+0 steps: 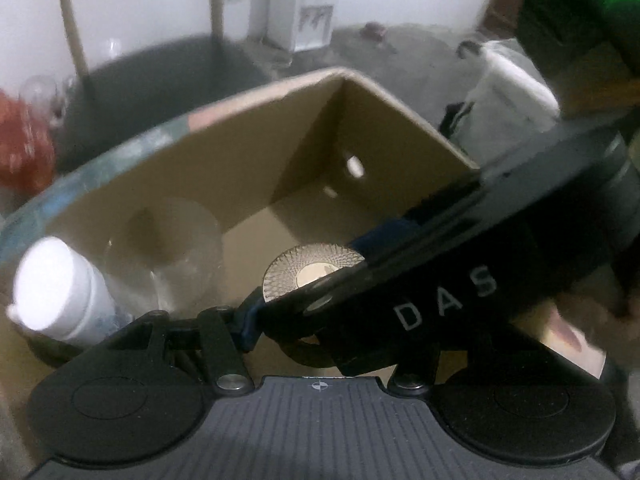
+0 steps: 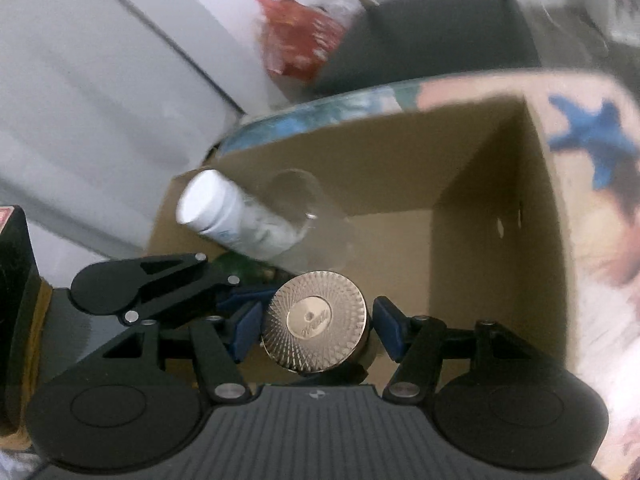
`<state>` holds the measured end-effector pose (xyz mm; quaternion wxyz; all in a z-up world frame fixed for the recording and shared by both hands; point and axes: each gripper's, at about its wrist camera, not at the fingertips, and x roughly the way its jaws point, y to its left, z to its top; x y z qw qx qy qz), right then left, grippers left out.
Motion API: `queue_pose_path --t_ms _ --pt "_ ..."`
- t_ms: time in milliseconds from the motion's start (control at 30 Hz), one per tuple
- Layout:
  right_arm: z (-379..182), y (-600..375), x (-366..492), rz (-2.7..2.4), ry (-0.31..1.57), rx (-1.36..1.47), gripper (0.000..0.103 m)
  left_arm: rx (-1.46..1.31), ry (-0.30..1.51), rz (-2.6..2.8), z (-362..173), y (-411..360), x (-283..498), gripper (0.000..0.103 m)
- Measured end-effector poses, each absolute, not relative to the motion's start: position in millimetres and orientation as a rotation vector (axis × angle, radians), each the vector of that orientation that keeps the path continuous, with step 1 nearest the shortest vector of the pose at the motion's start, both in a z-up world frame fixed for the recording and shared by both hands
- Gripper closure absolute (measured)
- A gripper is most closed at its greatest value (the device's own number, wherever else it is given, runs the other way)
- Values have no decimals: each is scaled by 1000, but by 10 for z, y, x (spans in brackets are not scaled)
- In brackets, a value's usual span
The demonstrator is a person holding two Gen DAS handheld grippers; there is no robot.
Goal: Organize rigid objects
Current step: 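Carry the gold tin with the right gripper down into the box, then open the right gripper to release the tin and withdraw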
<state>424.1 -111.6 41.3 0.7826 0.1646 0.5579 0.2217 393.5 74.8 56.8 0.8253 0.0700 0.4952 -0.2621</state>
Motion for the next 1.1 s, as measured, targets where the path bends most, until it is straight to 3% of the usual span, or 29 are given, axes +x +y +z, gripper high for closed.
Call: queue_pose_path --t_ms 433,867,1100 --pt "84 -922 4437 445 1304 394 39 264 1108 -522 259 888 4056 47" --pt "148 -841 4394 466 1298 321 39 315 1137 -447 238 996 3875 45" --pt "175 -815 4361 494 1289 324 35 340 1129 -391 434 1018 3770 32"
